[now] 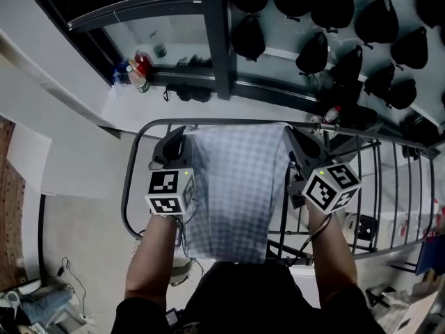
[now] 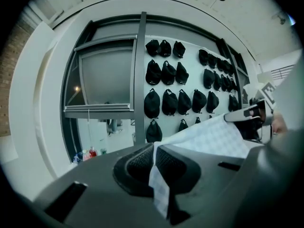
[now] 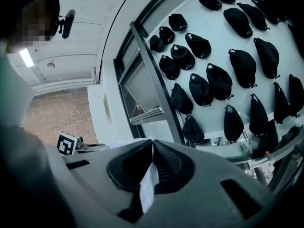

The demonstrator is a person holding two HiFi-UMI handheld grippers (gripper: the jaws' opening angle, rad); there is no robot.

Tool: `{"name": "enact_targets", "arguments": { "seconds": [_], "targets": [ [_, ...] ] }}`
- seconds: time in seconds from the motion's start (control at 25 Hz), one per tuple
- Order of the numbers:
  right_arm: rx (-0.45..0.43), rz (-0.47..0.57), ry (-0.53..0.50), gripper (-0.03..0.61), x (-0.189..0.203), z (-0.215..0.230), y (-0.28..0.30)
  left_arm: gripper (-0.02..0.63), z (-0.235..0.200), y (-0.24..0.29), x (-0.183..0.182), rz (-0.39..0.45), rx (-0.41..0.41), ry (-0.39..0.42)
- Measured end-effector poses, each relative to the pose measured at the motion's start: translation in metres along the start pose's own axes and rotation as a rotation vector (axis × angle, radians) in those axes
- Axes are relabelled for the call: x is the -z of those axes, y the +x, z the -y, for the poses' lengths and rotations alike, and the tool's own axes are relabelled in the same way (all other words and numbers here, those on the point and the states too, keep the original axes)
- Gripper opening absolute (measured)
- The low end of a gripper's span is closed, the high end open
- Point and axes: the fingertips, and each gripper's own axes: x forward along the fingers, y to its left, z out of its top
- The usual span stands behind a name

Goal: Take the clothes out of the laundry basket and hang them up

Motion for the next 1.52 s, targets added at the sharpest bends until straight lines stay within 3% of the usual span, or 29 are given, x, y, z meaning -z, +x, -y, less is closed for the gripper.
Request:
{"name": "enact_targets", "arguments": {
  "seconds": [0.88, 1.08, 1.2, 1.52],
  "targets": [
    [0.064, -0.276, 0.025, 0.012, 0.107, 0.037, 0.043, 0.012, -0.004, 0.034, 0.117, -0.241, -0.023, 0.009],
    [0.08, -0.326, 0.034, 0.084, 0.124, 0.043, 0.04, 0.022, -0.002, 0.029, 0.13, -0.276, -0.017, -0.001],
    [0.091, -0.349, 0.041, 0.126, 0.132, 0.046, 0.037, 0.128, 0.0, 0.026, 0.135, -0.297, -0.001, -0.012],
    [0.101, -0.38, 0.043, 0.212, 0.138, 0.045, 0.027, 0.175, 0.008, 0.015, 0.132, -0.288, 0.037, 0.005]
  ]
}}
